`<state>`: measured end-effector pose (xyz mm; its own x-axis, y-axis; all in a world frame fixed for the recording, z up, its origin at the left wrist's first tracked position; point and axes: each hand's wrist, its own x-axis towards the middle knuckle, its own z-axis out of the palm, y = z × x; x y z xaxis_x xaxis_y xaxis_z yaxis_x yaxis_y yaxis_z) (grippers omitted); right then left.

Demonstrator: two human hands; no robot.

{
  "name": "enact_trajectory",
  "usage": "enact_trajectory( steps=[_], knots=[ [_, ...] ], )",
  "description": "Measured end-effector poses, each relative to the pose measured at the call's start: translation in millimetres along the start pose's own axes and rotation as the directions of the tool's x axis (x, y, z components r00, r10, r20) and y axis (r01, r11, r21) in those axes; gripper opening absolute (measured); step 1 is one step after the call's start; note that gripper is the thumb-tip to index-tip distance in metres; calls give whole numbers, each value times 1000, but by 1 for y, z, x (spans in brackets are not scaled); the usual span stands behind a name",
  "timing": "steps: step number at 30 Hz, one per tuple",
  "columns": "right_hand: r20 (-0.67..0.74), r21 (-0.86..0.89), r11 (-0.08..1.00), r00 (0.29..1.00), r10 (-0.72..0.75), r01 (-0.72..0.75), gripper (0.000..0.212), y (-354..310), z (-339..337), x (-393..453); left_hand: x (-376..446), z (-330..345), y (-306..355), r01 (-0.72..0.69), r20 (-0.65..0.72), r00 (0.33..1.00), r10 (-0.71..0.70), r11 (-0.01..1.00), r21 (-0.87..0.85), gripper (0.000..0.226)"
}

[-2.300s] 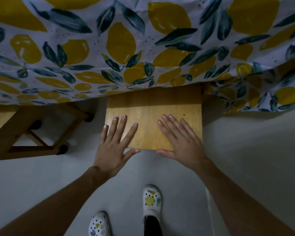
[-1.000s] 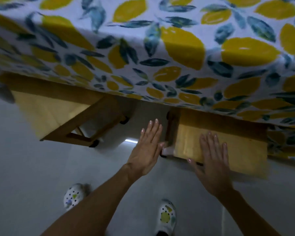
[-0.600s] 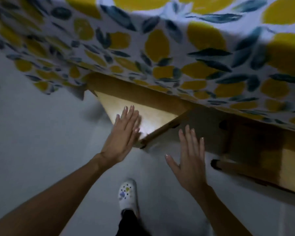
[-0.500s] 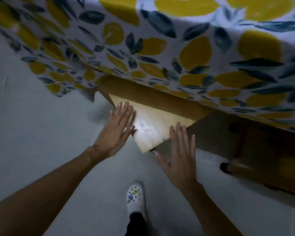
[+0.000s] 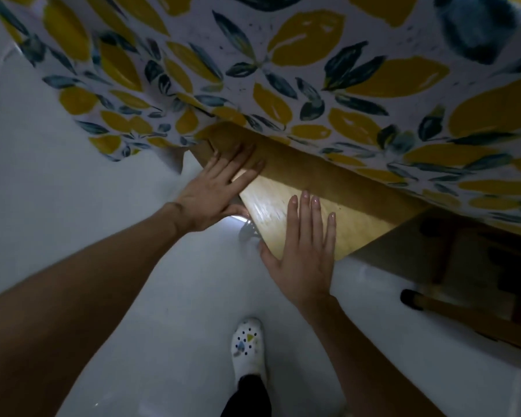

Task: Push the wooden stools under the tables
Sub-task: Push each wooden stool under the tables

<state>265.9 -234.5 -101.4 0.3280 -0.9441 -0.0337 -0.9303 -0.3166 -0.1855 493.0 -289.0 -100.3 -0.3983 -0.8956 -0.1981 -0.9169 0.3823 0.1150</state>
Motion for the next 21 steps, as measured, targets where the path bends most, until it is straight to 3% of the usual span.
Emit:
enact_trajectory(
  steps=[5,9,17,21],
  knots=[
    [51,-6,999,998,-48,48,92,9,-4,-7,-11,1,16,56,-2,998,-57,997,-48,88],
    [127,7,987,978,-163,163,92,33,-13,-28,-40,11,60,174,-26,983,-179,973,-150,87],
    [271,31,896,859,-433,442,99,99,-33,-72,-98,40,188,482,-10,873,-487,867,-129,89],
    [204,2,938,919,-339,346,92,92,-29,-96,-116,42,198,483,-82,866,-494,867,-122,83]
  ],
)
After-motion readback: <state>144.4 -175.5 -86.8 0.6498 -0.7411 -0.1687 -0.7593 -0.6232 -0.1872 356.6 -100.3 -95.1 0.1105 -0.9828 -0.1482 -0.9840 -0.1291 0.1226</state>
